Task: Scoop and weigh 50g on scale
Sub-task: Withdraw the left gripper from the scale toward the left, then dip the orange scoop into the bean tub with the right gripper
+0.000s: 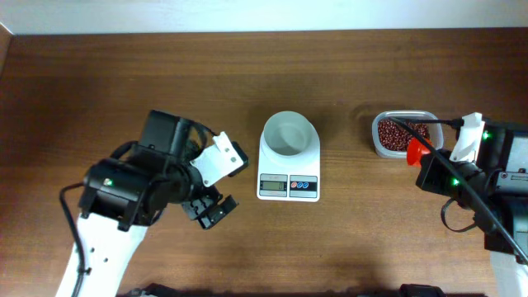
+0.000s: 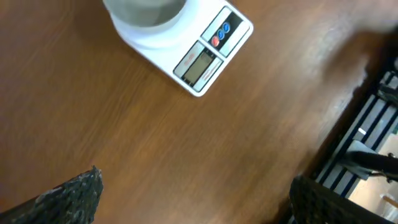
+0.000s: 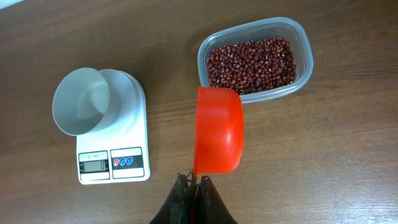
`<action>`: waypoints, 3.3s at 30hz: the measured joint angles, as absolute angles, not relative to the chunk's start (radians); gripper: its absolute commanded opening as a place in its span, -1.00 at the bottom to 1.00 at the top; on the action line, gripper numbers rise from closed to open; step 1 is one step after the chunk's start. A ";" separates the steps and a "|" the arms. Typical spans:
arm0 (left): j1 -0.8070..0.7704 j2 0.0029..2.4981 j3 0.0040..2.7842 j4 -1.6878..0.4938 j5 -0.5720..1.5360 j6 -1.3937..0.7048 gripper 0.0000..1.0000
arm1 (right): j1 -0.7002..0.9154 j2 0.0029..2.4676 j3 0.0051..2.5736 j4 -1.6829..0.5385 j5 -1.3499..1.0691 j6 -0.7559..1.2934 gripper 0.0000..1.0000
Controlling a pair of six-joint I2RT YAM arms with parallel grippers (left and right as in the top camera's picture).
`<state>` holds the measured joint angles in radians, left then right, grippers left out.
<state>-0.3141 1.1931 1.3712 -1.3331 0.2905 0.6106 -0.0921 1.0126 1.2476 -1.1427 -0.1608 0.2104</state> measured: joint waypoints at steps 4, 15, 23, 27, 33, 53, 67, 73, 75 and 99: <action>-0.306 1.193 1.372 -1.336 0.332 0.665 0.98 | -0.092 1.013 1.248 -1.156 -0.161 0.211 -0.92; -0.306 1.193 1.372 -1.301 0.299 0.667 0.98 | -0.092 1.013 1.248 -1.189 -0.164 0.211 -0.92; -0.305 1.193 1.373 -1.327 0.299 0.667 0.98 | -0.092 1.013 1.248 -1.190 -0.156 0.202 -0.92; -0.305 1.194 1.373 -1.319 0.299 0.667 0.98 | -0.092 1.013 1.248 -1.193 -0.156 0.171 -0.92; -0.305 1.197 1.375 -1.324 0.298 0.667 0.98 | -0.092 1.013 1.248 -1.195 -0.135 0.103 -0.92; -0.305 1.201 1.379 -1.326 0.295 0.667 0.98 | -0.092 1.319 1.448 -1.210 -0.085 0.007 -0.92; -0.305 1.201 1.380 -1.325 0.295 0.667 0.98 | -0.103 1.742 1.467 -1.028 0.187 -0.083 -0.92; -0.305 1.201 1.380 -1.326 0.295 0.667 0.98 | -0.186 1.835 1.475 -1.022 0.033 -0.141 -0.92; -0.305 1.201 1.380 -1.325 0.295 0.667 0.98 | -0.212 1.839 1.476 -1.031 -0.039 -0.157 -0.92; -0.305 1.201 1.380 -1.326 0.295 0.667 0.98 | -0.468 1.964 1.491 -1.078 -0.598 -0.181 -0.92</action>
<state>-0.3050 1.2015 1.3804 -1.3258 0.2947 0.6670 -0.4683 1.9644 1.4906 -1.0782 -0.5983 -0.1810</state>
